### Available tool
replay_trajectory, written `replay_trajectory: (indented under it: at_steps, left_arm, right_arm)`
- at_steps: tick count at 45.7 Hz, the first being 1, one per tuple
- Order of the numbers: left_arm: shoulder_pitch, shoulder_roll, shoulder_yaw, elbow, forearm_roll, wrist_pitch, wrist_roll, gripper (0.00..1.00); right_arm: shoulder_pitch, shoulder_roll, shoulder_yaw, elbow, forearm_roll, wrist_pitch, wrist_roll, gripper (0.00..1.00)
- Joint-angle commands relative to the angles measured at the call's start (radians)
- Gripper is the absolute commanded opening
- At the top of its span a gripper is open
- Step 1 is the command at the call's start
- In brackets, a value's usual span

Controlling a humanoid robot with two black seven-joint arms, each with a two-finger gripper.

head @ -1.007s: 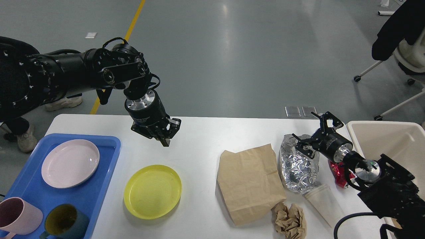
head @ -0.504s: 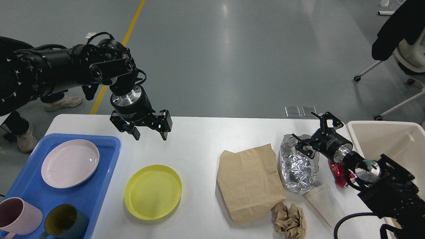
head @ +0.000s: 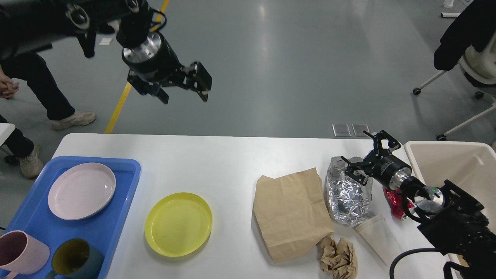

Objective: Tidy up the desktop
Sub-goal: 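Raise the empty left gripper above the table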

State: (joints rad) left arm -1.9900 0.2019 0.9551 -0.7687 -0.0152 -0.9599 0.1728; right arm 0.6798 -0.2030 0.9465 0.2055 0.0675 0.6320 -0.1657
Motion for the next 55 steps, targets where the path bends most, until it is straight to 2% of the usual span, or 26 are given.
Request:
replay_trajectory:
  at_steps: [1,7,19,28,33,38,44,50,55]
  left_arm:
    - [-0.122,0.062,0.013,0.002,0.009,0.0,0.007,0.96]
    - [-0.193,0.128,0.01,0.002,0.012,0.0,0.01,0.96]
    - [-0.211,0.143,0.051,-0.032,0.012,0.0,0.004,0.96]
    - [-0.312,0.087,0.137,-0.263,0.015,0.0,0.008,0.96]
    - [-0.32,0.018,0.131,-0.337,0.02,0.0,0.01,0.96]
    - [-0.288,-0.123,0.132,-0.347,0.024,0.0,0.016,0.96]
    - [-0.19,-0.252,0.14,-0.348,0.044,0.0,0.031,0.96]
    - [-0.029,-0.323,0.132,-0.319,0.044,0.0,0.086,0.96]
    - [0.123,-0.346,0.129,-0.226,0.046,0.0,0.113,0.96]
  right_arm:
    - [0.0,0.0,0.0,0.0,0.0,0.0,0.0,1.0]
    - [0.0,-0.001,0.0,0.0,0.0,0.0,0.0,1.0]
    - [0.0,0.0,0.0,0.0,0.0,0.0,0.0,1.0]
    - [0.0,0.0,0.0,0.0,0.0,0.0,0.0,1.0]
    - [0.0,0.0,0.0,0.0,0.0,0.0,0.0,1.0]
    - [0.0,-0.001,0.0,0.0,0.0,0.0,0.0,1.0]
    - [0.001,0.0,0.0,0.0,0.0,0.0,0.0,1.0]
    - [0.001,0.0,0.0,0.0,0.0,0.0,0.0,1.0]
    - [0.0,0.0,0.0,0.0,0.0,0.0,0.0,1.0]
